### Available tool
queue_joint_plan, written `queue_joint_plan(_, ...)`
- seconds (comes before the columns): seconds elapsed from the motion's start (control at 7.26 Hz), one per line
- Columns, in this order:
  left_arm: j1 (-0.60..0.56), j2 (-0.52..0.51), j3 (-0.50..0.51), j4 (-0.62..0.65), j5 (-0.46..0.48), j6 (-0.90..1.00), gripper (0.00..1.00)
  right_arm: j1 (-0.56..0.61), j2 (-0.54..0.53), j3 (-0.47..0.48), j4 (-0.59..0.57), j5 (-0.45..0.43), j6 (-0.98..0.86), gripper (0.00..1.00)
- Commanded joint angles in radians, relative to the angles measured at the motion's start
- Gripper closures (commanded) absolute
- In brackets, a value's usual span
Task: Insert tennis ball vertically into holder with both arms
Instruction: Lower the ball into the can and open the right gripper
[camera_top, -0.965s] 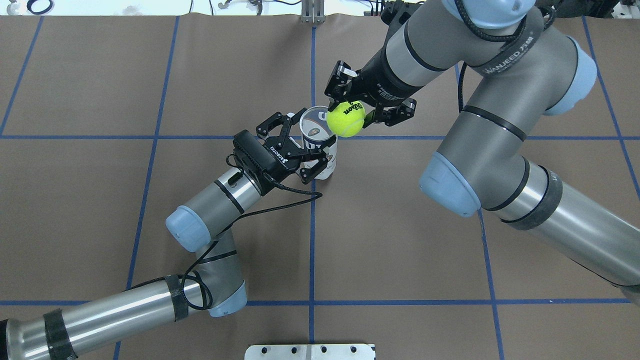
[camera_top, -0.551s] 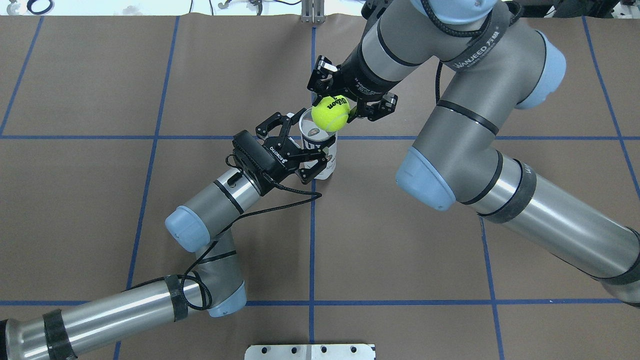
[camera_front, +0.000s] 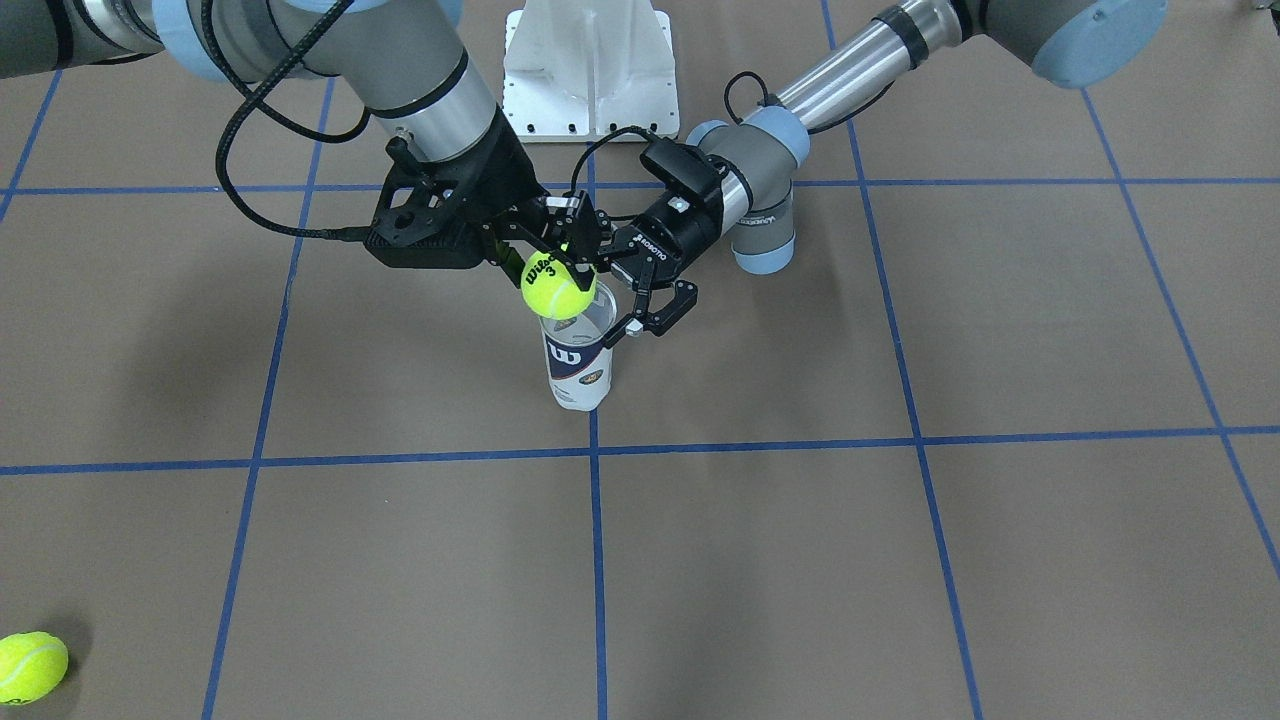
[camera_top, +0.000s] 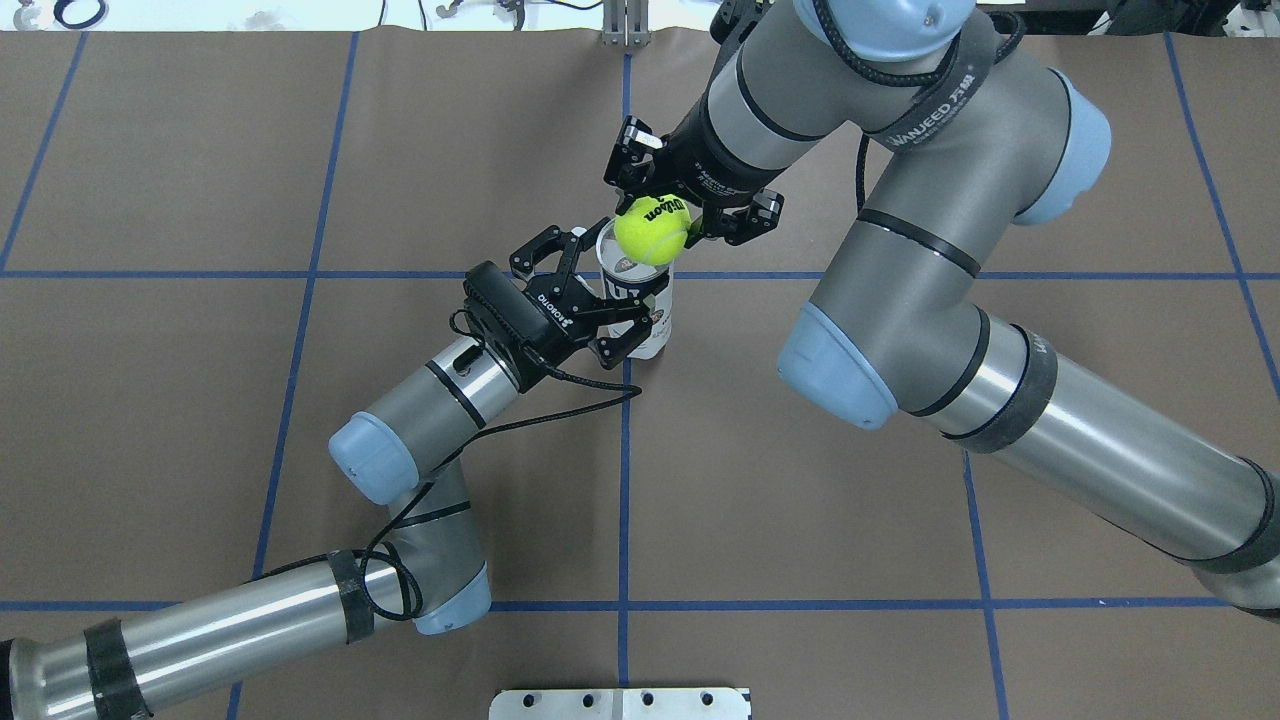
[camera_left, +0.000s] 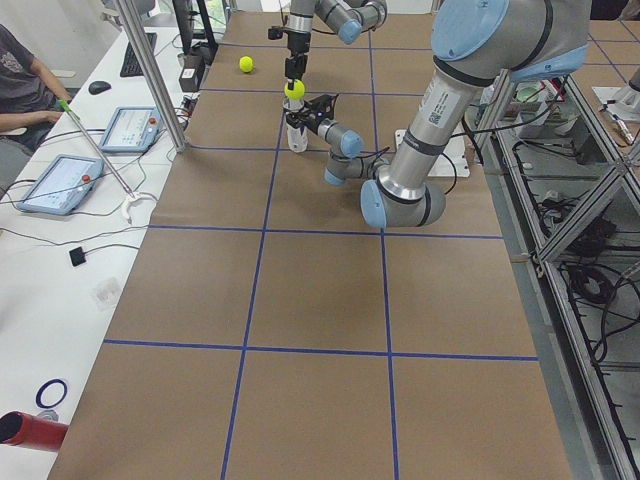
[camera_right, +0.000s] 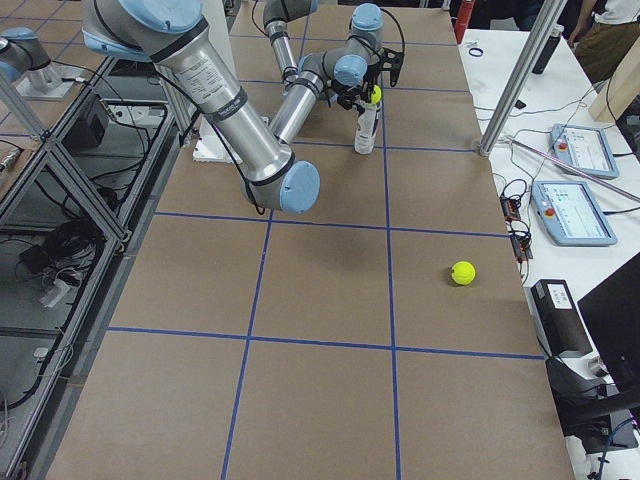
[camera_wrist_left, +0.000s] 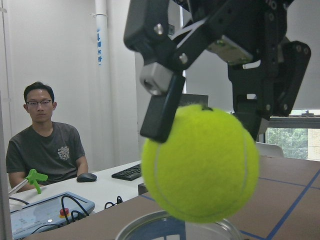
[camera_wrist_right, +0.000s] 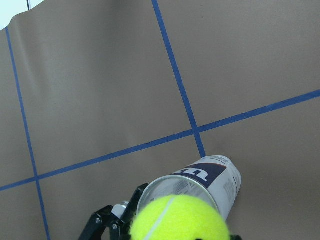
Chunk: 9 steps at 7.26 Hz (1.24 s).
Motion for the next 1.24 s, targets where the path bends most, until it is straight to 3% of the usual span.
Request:
queue_joint_plan(0.0,0.0,-0.001,-0.002,-0.001,0.0,0.0,0.16,-0.002,0.008,-0.004,0.0,-0.004,0.029,0.27)
queue_joint_plan(0.14,0.001,-0.001,-0.002,-0.001,0.0,0.0,0.16,-0.012,0.01,-0.004,0.0,-0.03,0.031,0.15)
queue_joint_plan(0.28,0.001,-0.001,-0.002,-0.001,0.0,0.0,0.16,-0.022,0.01,-0.004,0.0,-0.045,0.035,0.13)
queue_joint_plan(1.1,0.001,0.001,-0.002,-0.001,0.0,-0.021,0.11,-0.022,0.008,-0.002,0.0,-0.045,0.037,0.09)
